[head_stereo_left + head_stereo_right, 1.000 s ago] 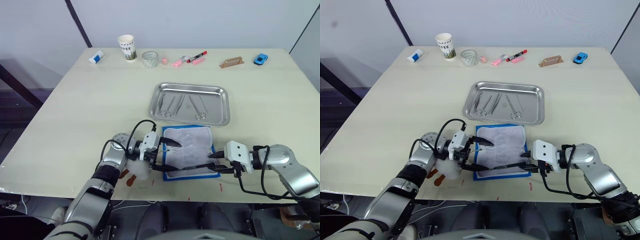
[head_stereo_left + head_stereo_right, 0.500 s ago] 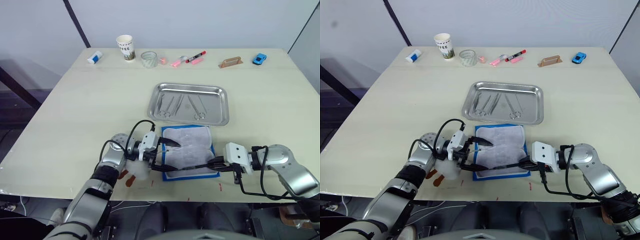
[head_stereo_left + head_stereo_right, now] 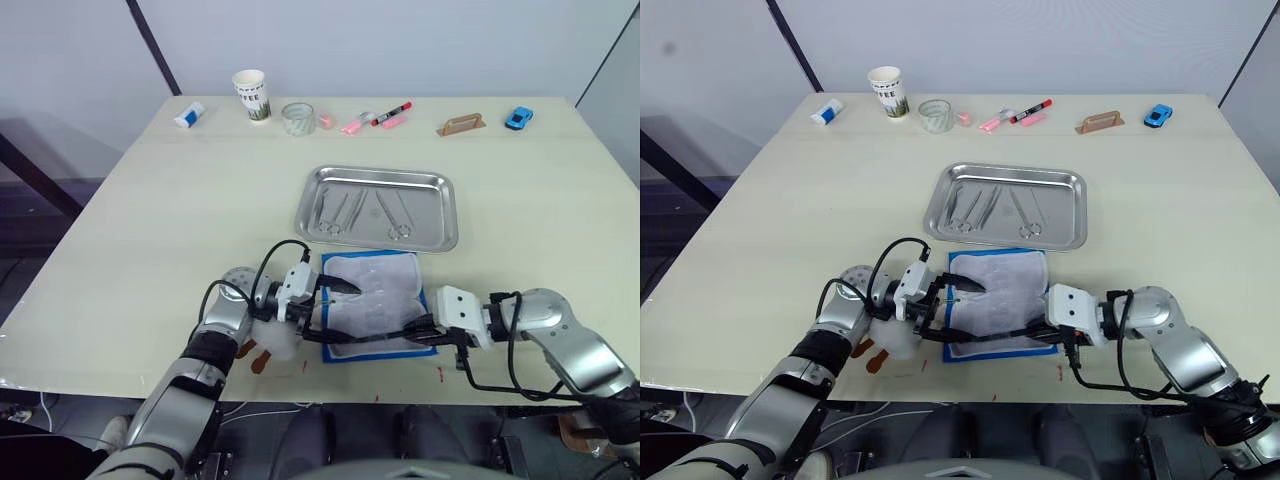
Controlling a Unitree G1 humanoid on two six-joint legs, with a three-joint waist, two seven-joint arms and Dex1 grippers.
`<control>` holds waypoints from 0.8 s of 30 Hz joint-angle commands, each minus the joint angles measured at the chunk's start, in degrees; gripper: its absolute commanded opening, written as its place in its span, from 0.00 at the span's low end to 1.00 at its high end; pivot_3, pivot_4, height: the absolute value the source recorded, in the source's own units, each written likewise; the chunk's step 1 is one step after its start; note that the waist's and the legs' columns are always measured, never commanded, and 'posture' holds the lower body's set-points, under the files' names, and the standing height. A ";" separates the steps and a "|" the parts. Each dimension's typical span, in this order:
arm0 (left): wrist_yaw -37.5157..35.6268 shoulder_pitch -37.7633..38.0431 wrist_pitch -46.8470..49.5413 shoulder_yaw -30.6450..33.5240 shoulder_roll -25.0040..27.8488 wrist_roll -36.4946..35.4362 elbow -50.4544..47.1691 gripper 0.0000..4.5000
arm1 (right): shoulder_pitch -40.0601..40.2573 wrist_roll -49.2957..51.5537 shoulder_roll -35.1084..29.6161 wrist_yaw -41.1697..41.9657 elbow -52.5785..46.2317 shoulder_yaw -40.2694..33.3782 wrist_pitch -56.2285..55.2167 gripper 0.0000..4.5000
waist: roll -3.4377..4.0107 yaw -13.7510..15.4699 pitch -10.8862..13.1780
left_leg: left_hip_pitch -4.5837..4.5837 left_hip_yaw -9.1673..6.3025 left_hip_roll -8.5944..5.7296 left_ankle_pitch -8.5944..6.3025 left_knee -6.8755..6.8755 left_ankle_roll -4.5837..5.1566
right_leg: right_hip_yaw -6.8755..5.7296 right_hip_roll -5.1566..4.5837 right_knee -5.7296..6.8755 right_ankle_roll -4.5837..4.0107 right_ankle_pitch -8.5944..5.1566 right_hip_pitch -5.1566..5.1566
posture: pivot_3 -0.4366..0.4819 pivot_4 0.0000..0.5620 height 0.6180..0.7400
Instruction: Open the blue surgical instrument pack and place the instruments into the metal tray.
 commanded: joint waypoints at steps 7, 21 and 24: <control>-2.22 2.51 1.21 -2.38 -0.72 1.67 3.02 1.00 | -1.59 0.16 0.47 -0.21 -3.79 1.66 2.90 0.01 | 0.00 0.00 0.00 | 0.00 0.00 0.00 0.00 0.00 0.00 | 0.00 0.00 0.00 0.00 0.00 0.00 | 0.48 0.27 0.82; -2.22 2.63 0.87 -2.35 -1.14 2.40 3.38 1.00 | -5.29 -2.25 -2.86 -1.27 -11.66 3.33 10.86 0.01 | 0.00 0.09 0.01 | -0.06 -0.02 -0.02 0.00 0.01 0.00 | -0.02 -0.04 -0.03 0.00 0.00 -0.03 | 0.48 0.27 0.82; -2.22 2.62 0.76 -2.37 -1.22 2.59 3.50 1.00 | -5.69 -2.11 -3.04 -1.47 -12.81 3.43 11.89 0.01 | 0.00 0.10 0.01 | -0.06 -0.04 -0.02 0.00 0.01 0.00 | -0.04 -0.04 -0.02 0.00 -0.01 -0.03 | 0.48 0.27 0.82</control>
